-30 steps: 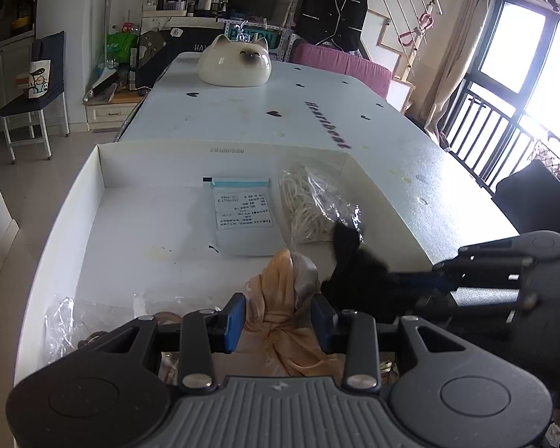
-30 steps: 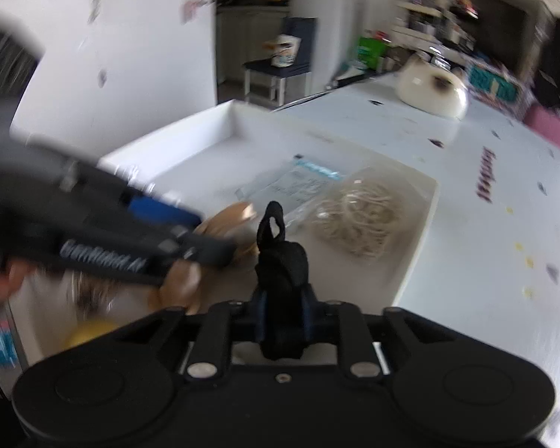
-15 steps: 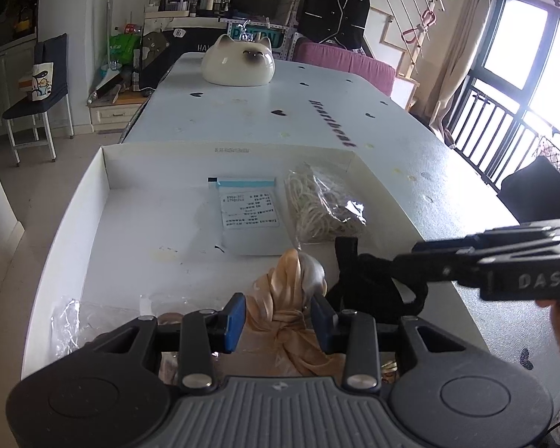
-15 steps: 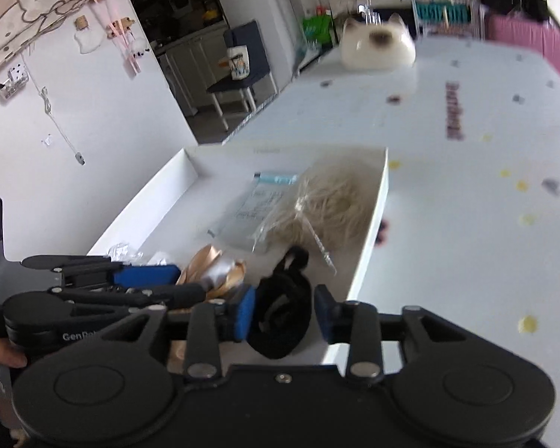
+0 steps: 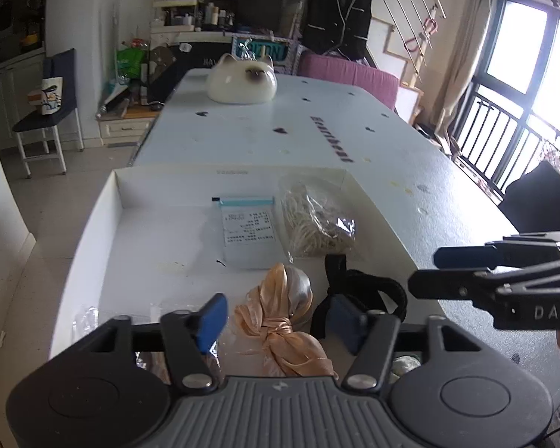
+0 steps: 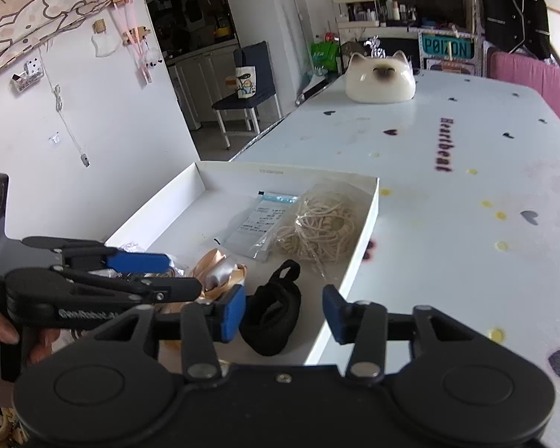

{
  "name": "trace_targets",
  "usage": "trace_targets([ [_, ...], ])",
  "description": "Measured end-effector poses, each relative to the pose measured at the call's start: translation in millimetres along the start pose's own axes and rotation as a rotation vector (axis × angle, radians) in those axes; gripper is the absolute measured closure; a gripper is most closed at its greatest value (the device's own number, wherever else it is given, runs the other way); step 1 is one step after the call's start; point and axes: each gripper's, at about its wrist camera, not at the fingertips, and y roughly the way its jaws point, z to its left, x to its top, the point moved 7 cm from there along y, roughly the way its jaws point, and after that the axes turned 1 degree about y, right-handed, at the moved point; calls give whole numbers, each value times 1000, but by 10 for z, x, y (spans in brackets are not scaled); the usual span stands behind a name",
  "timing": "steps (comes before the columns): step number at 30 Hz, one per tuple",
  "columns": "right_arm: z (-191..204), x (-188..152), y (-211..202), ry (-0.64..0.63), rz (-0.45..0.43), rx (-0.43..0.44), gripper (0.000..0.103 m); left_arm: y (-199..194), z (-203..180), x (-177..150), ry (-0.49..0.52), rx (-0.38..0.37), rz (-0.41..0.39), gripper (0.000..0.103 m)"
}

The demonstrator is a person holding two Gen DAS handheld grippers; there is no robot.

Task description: Organize soft objects

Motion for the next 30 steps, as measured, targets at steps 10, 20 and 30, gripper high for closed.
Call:
trace_targets([
  [10, 39, -58, -346, -3, -99, -51, 25, -408, -25, 21, 18, 74, -91, 12],
  [20, 21, -159, -641, 29, -176, -100, 9, -733, -180, -53, 59, 113, -168, 0],
  [30, -27, -388, -908, 46, -248, -173, 0, -872, -264, -249, 69, 137, -217, 0],
])
